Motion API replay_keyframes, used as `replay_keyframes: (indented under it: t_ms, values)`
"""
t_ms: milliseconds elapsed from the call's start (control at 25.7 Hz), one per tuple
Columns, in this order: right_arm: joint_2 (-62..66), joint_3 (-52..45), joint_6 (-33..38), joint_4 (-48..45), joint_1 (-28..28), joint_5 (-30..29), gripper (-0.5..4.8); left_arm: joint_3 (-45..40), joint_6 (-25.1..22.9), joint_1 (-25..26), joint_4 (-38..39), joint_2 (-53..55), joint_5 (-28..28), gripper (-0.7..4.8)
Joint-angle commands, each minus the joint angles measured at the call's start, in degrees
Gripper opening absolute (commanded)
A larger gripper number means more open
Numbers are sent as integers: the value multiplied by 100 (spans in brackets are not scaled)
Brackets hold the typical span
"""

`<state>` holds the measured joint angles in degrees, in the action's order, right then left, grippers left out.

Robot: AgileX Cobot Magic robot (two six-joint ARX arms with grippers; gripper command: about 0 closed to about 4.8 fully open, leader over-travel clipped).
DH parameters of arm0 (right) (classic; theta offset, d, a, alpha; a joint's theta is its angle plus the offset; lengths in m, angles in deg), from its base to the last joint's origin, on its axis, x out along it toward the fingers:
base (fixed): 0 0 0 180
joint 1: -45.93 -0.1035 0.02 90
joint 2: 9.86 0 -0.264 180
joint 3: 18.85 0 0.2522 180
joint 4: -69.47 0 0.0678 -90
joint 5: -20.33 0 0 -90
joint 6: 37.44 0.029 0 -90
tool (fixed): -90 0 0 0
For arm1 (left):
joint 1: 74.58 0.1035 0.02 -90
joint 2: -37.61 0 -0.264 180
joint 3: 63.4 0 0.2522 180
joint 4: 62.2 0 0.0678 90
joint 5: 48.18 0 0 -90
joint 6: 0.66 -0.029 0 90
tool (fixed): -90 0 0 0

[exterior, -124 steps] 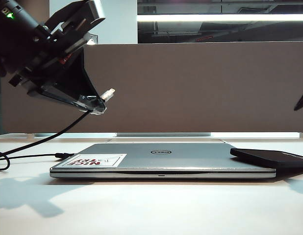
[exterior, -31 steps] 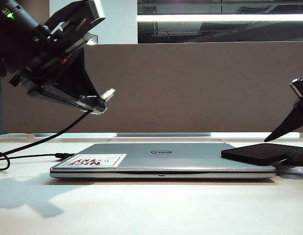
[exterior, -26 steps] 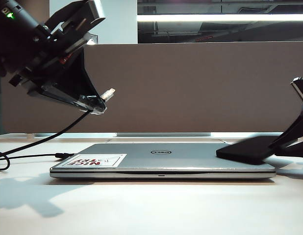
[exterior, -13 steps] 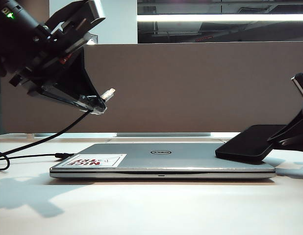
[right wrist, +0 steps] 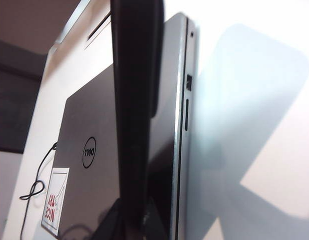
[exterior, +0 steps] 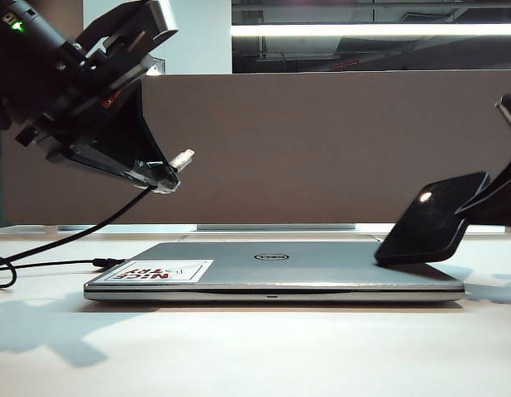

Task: Pick up the charging cable and the phone, plug the charging cable into the charging port on the phone, and finally place them back on the table.

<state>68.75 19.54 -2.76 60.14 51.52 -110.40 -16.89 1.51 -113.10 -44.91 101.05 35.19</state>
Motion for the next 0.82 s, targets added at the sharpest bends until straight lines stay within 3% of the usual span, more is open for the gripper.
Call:
replay_keyframes:
  t_ms: [39, 389, 427, 816]
  values:
    - [-636, 223, -232, 837, 13, 247, -6, 2, -24, -4, -107, -17, 0, -6]
    - [-1602, 1624, -1318, 4199, 13, 756, -6, 2, -24, -4, -107, -17, 0, -6]
    - [-1650, 1976, -1493, 4892, 13, 837, -6, 2, -24, -4, -107, -17, 0, -6]
    - [-1635, 3394, -2594, 7434, -426, 2264, -6, 2, -24, -4, -107, -17, 0, -6]
